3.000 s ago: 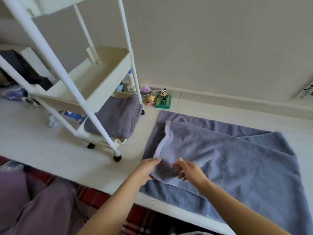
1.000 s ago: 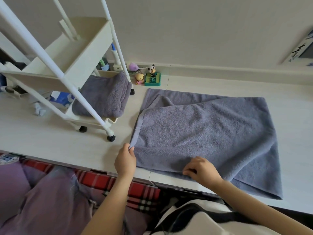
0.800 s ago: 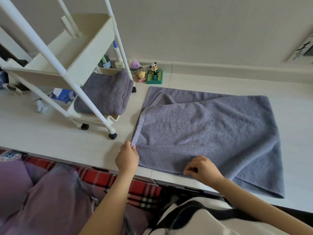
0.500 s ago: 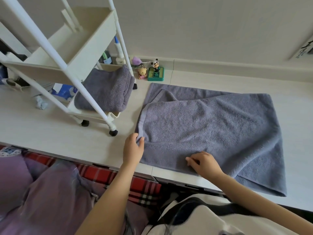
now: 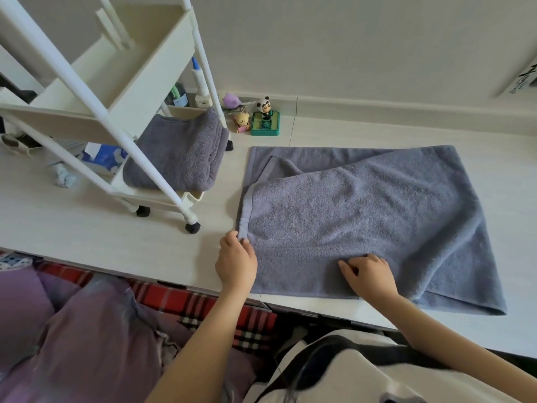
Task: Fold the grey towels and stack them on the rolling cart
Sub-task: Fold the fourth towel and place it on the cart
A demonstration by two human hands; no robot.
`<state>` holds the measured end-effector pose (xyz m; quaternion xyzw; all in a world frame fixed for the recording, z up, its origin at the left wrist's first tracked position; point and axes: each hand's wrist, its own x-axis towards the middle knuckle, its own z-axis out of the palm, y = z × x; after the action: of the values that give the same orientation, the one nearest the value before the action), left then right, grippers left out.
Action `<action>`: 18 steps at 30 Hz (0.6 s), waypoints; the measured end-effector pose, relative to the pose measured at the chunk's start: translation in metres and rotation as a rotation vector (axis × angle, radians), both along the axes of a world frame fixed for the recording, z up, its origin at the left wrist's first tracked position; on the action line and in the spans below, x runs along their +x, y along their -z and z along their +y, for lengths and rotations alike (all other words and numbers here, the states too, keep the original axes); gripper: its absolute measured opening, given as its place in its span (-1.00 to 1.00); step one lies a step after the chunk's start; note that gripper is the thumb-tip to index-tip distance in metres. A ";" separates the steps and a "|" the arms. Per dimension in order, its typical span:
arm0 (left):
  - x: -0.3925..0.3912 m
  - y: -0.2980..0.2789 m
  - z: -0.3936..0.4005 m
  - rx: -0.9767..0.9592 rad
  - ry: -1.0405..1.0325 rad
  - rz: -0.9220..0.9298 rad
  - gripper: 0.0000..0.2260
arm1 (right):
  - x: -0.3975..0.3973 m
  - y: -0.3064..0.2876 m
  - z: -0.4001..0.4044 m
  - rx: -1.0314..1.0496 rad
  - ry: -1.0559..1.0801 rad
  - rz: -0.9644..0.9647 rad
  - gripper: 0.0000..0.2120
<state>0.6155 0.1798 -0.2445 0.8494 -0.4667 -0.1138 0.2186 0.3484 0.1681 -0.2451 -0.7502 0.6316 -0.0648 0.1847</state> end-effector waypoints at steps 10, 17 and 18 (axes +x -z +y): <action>0.010 0.000 -0.080 -0.058 0.030 0.206 -0.66 | -0.004 0.007 0.001 -0.021 -0.002 -0.033 -0.59; 0.017 0.014 -0.099 -0.068 -0.099 0.090 -0.77 | -0.002 0.002 -0.008 0.110 -0.011 0.028 -0.51; 0.017 0.014 -0.101 -0.047 -0.102 0.073 -0.76 | -0.002 0.002 -0.008 0.115 -0.014 0.043 -0.51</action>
<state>0.6320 0.0790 -0.2583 0.8619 -0.4172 -0.1224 0.2611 0.3463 0.1597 -0.2472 -0.7440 0.6328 -0.0107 0.2144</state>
